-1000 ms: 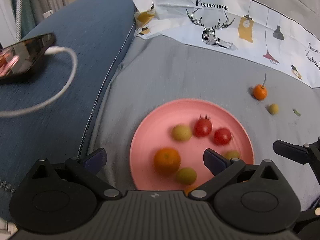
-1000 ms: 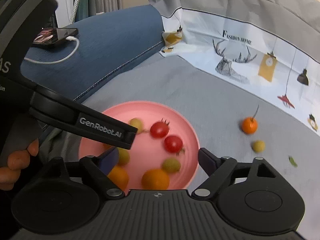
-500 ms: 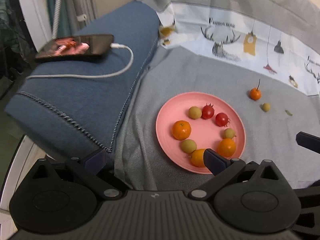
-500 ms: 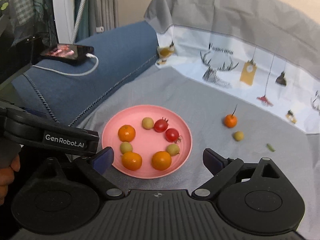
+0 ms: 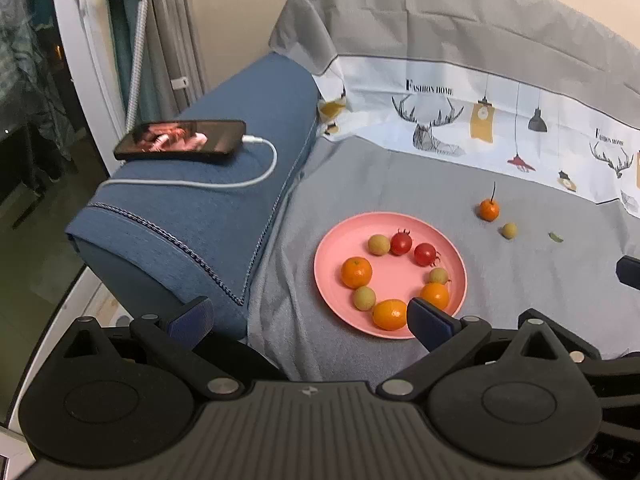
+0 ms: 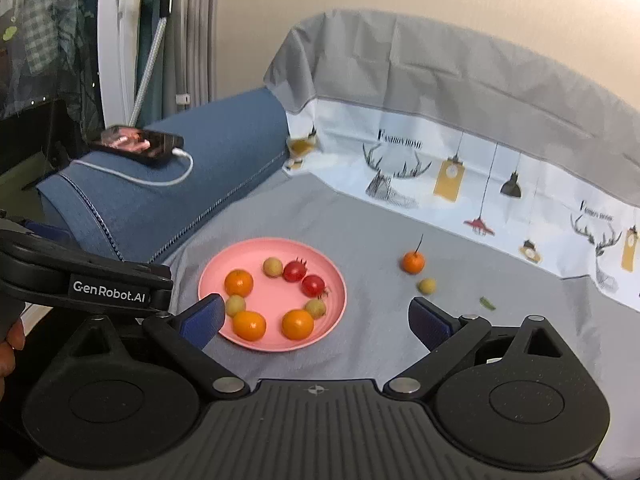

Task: Organize fruits
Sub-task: 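Lift both open tools up and away from the plate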

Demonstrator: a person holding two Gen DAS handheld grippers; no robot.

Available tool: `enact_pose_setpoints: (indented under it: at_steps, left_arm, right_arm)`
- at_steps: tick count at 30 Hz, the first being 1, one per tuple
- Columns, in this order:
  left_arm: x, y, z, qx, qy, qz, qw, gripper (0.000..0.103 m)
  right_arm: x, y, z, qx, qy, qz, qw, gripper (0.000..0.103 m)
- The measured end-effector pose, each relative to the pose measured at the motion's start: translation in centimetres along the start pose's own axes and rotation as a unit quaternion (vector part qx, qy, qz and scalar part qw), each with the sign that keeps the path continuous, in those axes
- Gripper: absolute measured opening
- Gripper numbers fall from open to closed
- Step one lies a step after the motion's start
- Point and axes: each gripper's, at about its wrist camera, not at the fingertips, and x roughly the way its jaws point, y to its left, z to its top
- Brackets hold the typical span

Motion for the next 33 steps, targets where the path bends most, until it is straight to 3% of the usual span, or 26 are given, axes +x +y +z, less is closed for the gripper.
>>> enact_pose_setpoints:
  at_steps: [11, 33]
  left_arm:
    - [-2.4, 0.4, -0.5, -0.002, -0.024, 0.009, 0.9997, 0.103]
    - [-1.2, 0.5, -0.6, -0.005, -0.007, 0.008, 0.9999, 0.103]
  right_arm:
    - [-2.3, 0.5, 0.0, 0.000, -0.021, 0.000, 1.000, 0.099]
    - [-1.6, 0.2, -0.6, 0.013, -0.006, 0.002, 1.000, 0.100]
